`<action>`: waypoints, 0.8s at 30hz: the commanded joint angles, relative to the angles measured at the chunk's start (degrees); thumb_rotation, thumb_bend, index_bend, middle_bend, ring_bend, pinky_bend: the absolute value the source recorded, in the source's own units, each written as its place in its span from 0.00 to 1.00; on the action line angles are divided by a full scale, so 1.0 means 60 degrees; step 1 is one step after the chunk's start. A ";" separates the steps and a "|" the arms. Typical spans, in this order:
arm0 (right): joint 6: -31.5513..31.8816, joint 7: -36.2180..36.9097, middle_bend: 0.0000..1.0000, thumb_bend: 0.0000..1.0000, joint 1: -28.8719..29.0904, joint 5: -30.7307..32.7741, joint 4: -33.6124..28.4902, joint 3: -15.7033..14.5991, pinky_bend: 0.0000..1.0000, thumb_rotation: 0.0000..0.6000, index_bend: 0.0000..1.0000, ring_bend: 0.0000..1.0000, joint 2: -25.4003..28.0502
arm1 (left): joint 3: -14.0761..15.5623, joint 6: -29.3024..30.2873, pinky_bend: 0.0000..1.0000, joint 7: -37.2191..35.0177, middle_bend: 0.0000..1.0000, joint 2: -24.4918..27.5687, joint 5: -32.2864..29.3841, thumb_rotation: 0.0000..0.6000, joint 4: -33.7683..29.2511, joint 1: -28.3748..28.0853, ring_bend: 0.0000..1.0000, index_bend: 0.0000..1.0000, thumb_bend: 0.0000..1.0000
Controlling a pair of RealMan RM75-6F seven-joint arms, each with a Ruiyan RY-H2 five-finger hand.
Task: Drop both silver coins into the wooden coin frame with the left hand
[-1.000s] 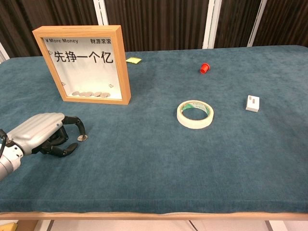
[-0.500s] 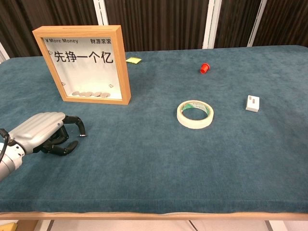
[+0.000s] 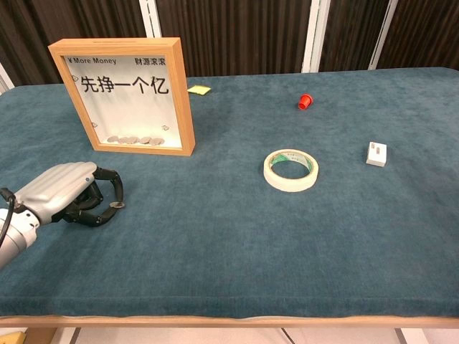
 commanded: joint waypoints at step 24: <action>-0.0072 -0.0102 0.00 0.18 0.0025 0.0062 -0.0022 -0.0001 0.00 1.00 0.00 0.00 -0.0004 | -0.0015 0.0394 1.00 -0.0660 1.00 -0.0281 0.0194 1.00 0.0595 -0.0012 1.00 0.61 0.43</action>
